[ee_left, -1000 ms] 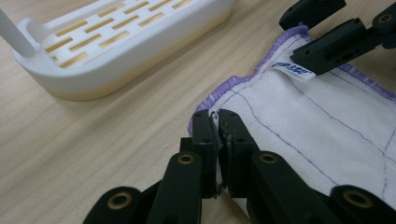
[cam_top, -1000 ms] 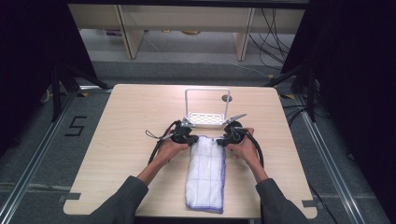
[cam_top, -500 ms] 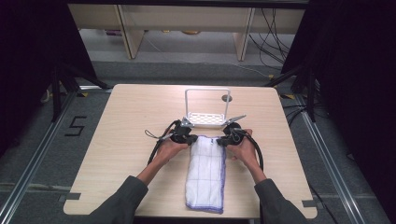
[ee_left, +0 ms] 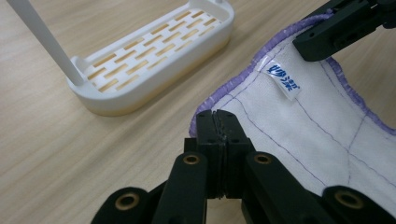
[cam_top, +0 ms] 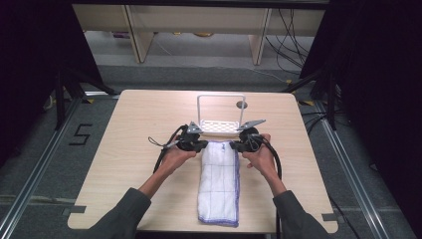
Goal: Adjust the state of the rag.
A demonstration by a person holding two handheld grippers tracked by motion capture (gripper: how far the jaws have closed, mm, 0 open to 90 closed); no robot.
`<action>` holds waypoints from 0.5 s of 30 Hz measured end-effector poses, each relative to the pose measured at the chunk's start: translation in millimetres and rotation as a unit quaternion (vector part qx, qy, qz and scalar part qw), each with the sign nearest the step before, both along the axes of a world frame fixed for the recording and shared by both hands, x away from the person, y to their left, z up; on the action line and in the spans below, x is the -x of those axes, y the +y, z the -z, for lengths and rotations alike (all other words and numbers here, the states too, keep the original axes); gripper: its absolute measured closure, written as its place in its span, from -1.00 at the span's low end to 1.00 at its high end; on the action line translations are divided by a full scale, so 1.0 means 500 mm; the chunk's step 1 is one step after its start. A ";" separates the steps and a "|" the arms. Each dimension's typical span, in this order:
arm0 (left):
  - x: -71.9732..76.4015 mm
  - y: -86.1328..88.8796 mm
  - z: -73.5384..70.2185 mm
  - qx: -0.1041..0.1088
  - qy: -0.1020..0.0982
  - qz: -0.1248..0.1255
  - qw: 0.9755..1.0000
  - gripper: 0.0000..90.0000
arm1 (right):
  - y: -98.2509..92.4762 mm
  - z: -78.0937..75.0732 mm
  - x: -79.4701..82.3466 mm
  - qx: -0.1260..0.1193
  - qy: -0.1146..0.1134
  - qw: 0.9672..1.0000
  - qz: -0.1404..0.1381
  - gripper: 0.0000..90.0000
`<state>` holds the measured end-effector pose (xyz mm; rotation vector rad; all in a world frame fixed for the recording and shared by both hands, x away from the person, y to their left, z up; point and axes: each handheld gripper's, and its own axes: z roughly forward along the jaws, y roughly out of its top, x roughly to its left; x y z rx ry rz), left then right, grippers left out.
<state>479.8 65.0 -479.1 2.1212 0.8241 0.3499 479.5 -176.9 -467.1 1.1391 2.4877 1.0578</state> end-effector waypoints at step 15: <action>0.033 0.025 -0.088 0.016 -0.040 0.013 0.999 0.97 | -0.009 -0.082 0.029 -0.027 -0.044 0.998 -0.020 0.94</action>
